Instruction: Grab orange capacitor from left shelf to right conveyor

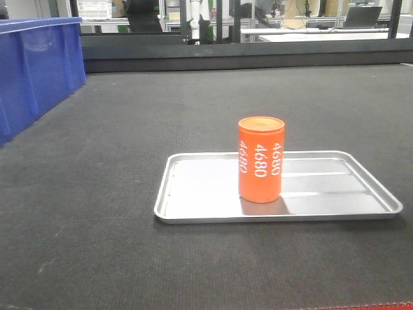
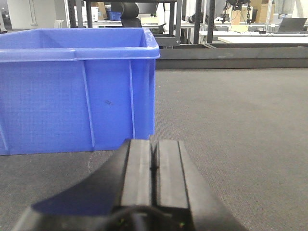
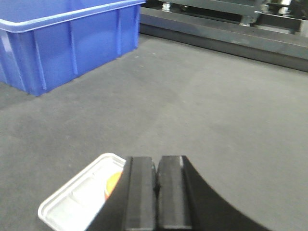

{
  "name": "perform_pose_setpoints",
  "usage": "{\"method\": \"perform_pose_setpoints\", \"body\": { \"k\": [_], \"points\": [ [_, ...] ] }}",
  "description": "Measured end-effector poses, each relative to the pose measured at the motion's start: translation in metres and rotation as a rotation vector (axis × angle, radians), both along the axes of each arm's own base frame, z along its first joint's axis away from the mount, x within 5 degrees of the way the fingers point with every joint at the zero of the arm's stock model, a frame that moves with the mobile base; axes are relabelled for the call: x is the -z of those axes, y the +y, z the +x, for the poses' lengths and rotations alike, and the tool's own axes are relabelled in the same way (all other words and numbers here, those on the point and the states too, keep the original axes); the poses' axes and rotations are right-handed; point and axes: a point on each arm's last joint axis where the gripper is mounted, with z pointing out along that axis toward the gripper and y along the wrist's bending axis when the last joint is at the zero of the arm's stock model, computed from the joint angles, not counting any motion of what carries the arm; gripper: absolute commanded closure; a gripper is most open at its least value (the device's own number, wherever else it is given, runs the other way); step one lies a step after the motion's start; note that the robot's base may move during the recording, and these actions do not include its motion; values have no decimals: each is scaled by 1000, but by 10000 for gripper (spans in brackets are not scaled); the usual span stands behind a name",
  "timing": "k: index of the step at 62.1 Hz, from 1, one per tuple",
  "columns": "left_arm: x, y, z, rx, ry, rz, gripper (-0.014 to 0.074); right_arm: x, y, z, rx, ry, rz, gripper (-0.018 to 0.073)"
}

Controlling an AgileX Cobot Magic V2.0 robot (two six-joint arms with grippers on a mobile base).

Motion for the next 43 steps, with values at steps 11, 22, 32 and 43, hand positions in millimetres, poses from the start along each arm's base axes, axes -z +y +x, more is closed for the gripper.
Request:
{"method": "perform_pose_setpoints", "body": {
  "k": [11, 22, 32, 43],
  "points": [
    [0, 0, 0, 0, 0, 0, 701, -4, -10, -15, 16, -1, -1, 501],
    [0, 0, 0, 0, 0, 0, 701, -3, -11, -15, 19, 12, -9, 501],
    [0, 0, 0, 0, 0, 0, 701, -9, -20, -24, 52, -36, 16, 501],
    [0, 0, 0, 0, 0, 0, 701, -31, -51, -53, 235, -246, 113, 501]
  ]
}}
